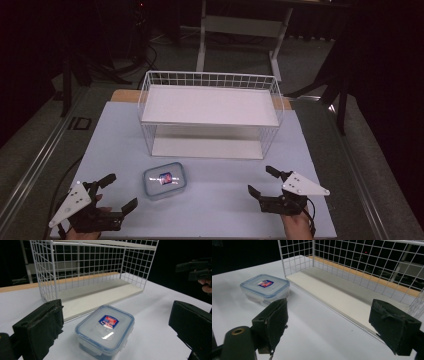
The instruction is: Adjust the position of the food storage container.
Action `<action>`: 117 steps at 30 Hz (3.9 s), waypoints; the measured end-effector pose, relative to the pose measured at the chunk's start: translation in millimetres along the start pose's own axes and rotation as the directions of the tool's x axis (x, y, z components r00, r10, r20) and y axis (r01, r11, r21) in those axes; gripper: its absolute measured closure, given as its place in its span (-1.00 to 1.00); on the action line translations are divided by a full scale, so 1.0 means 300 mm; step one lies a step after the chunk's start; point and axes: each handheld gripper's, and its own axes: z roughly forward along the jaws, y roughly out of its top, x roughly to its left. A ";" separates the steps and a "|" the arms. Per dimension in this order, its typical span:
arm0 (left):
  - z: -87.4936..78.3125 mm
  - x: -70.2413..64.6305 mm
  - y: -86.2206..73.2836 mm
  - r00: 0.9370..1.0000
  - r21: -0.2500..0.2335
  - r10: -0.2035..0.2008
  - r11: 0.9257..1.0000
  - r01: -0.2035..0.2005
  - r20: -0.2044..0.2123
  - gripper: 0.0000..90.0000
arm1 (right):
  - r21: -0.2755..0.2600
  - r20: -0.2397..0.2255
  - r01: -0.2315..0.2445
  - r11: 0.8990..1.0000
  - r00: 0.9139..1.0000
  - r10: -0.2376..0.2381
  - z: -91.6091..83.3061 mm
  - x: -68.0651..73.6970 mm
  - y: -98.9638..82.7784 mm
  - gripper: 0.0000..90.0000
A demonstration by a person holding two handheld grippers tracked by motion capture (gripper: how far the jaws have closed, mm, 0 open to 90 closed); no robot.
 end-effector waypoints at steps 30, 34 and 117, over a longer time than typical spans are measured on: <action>-0.016 0.095 0.044 0.992 0.230 -0.090 0.967 0.109 -0.090 -0.43 | -0.058 0.015 0.020 0.998 1.000 -0.019 -0.003 0.014 0.045 -0.65; 0.001 0.118 0.006 0.988 0.271 -0.109 0.953 0.136 -0.112 -0.03 | -0.054 0.006 0.015 0.998 1.000 -0.015 -0.001 0.015 0.043 -0.65; 0.646 -0.059 -0.051 0.968 0.518 -0.246 0.835 0.187 0.048 1.00 | -0.007 -0.003 0.021 1.000 1.000 -0.021 0.012 -0.011 0.014 -0.65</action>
